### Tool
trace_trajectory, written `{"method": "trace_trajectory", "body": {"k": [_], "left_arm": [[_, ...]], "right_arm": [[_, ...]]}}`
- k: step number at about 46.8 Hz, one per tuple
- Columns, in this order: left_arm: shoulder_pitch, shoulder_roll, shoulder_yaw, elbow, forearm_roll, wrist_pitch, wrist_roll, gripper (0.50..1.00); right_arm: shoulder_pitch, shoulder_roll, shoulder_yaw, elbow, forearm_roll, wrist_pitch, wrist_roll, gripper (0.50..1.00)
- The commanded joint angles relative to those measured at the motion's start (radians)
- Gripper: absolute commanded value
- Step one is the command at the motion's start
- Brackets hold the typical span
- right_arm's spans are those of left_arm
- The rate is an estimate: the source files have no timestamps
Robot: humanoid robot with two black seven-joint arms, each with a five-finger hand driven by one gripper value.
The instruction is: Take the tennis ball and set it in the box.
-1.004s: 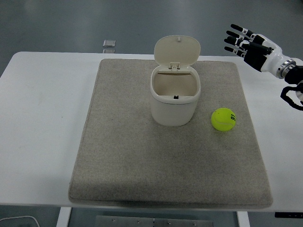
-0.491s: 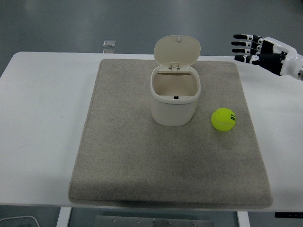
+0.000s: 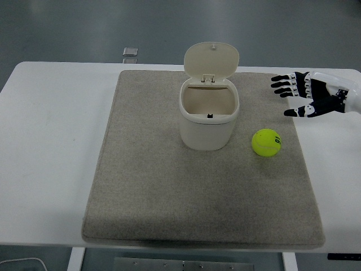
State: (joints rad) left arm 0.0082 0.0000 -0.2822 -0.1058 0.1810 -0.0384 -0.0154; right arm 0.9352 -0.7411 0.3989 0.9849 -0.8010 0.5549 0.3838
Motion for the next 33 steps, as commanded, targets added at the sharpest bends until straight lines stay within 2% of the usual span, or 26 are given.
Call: {"method": "trace_trajectory", "body": {"k": [1, 14, 33], "left_arm": [[0.001, 0.000, 0.000, 0.000, 0.000, 0.000, 0.000, 0.992], [0.001, 0.000, 0.000, 0.000, 0.000, 0.000, 0.000, 0.992], [0.001, 0.000, 0.000, 0.000, 0.000, 0.000, 0.000, 0.992]], "right_arm": [[-0.004, -0.009, 0.000, 0.018, -0.070, -0.001, 0.033, 0.905], [-0.012, -0.012, -0.014, 0.069, -0.250, -0.018, 0.092, 0.905], [-0.004, 0.000, -0.109, 0.106, -0.366, -0.179, 0.113, 0.905]]}}
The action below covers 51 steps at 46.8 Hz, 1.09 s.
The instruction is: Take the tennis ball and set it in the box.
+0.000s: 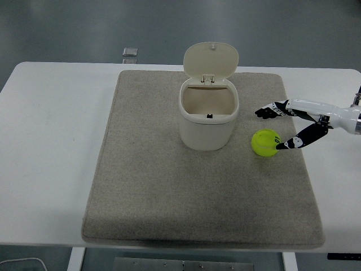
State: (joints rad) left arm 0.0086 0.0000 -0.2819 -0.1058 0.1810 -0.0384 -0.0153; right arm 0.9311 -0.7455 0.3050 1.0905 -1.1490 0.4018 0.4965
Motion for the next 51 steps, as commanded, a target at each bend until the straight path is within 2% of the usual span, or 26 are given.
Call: {"method": "trace_trajectory", "body": {"k": [1, 11, 19, 31, 43, 51], "left_arm": [[0.001, 0.000, 0.000, 0.000, 0.000, 0.000, 0.000, 0.992], [-0.001, 0.000, 0.000, 0.000, 0.000, 0.000, 0.000, 0.992], [0.001, 0.000, 0.000, 0.000, 0.000, 0.000, 0.000, 0.992], [-0.001, 0.000, 0.000, 0.000, 0.000, 0.000, 0.000, 0.992], [0.001, 0.000, 0.000, 0.000, 0.000, 0.000, 0.000, 0.992], [0.001, 0.000, 0.001, 0.000, 0.000, 0.000, 0.000, 0.992]], "right_arm": [[0.000, 0.006, -0.018, 0.000, -0.024, -0.035, 0.001, 0.905], [-0.005, 0.008, -0.050, 0.000, -0.066, -0.095, 0.001, 0.907], [-0.012, 0.012, -0.052, 0.000, -0.075, -0.098, 0.001, 0.907], [-0.023, 0.025, -0.053, -0.001, -0.095, -0.144, 0.001, 0.905], [-0.025, 0.038, -0.067, -0.001, -0.117, -0.156, 0.001, 0.901], [-0.023, 0.048, -0.092, -0.003, -0.118, -0.184, -0.001, 0.877]]}}
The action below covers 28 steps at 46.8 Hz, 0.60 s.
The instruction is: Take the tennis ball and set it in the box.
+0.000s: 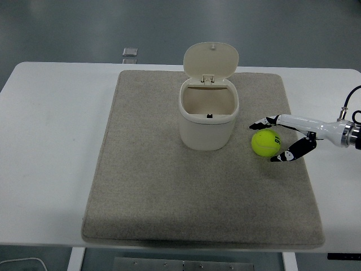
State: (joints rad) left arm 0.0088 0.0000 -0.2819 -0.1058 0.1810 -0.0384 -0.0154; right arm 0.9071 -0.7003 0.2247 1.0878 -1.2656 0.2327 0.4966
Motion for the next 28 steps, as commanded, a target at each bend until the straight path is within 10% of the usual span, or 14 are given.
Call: {"method": "trace_trajectory", "body": {"k": [1, 28], "left_arm": [[-0.001, 0.000, 0.000, 0.000, 0.000, 0.000, 0.000, 0.992], [0.000, 0.000, 0.000, 0.000, 0.000, 0.000, 0.000, 0.992]], "right_arm": [[0.001, 0.002, -0.013, 0.000, -0.001, -0.018, -0.001, 0.868], [0.010, 0.007, -0.015, 0.000, -0.029, -0.041, 0.000, 0.687]]}}
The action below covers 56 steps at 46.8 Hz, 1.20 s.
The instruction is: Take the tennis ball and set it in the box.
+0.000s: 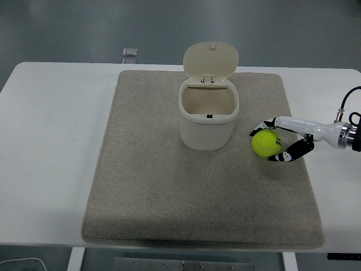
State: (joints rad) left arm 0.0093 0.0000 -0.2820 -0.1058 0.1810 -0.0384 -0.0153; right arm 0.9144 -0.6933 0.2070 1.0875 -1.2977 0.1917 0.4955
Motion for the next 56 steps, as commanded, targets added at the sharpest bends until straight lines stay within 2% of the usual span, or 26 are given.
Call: {"method": "trace_trajectory", "body": {"k": [1, 8, 14, 19, 25, 34, 40, 48, 56], "left_arm": [[0.000, 0.000, 0.000, 0.000, 0.000, 0.000, 0.000, 0.992], [-0.002, 0.000, 0.000, 0.000, 0.000, 0.000, 0.000, 0.992], [-0.002, 0.000, 0.000, 0.000, 0.000, 0.000, 0.000, 0.992], [0.000, 0.000, 0.000, 0.000, 0.000, 0.000, 0.000, 0.992], [0.000, 0.000, 0.000, 0.000, 0.000, 0.000, 0.000, 0.992], [-0.002, 0.000, 0.000, 0.000, 0.000, 0.000, 0.000, 0.992], [0.000, 0.000, 0.000, 0.000, 0.000, 0.000, 0.000, 0.992], [0.000, 0.000, 0.000, 0.000, 0.000, 0.000, 0.000, 0.992], [0.000, 0.000, 0.000, 0.000, 0.000, 0.000, 0.000, 0.992]], "right_arm": [[0.004, 0.000, 0.006, 0.002, 0.005, 0.000, 0.002, 0.672], [0.040, -0.002, 0.015, 0.003, 0.015, 0.009, 0.006, 0.500], [0.050, -0.018, 0.017, 0.028, 0.018, 0.017, 0.052, 0.500], [0.069, -0.051, 0.022, 0.055, 0.020, 0.046, 0.080, 0.500], [0.115, -0.087, 0.022, 0.100, 0.032, 0.060, 0.115, 0.500], [0.191, -0.120, 0.023, 0.164, 0.037, 0.072, 0.115, 0.500], [0.230, -0.095, 0.023, 0.178, 0.038, 0.091, 0.115, 0.500], [0.294, -0.029, 0.022, 0.170, 0.038, 0.092, 0.115, 0.500], [0.320, 0.035, 0.022, 0.141, 0.040, 0.091, 0.115, 0.500]]}}
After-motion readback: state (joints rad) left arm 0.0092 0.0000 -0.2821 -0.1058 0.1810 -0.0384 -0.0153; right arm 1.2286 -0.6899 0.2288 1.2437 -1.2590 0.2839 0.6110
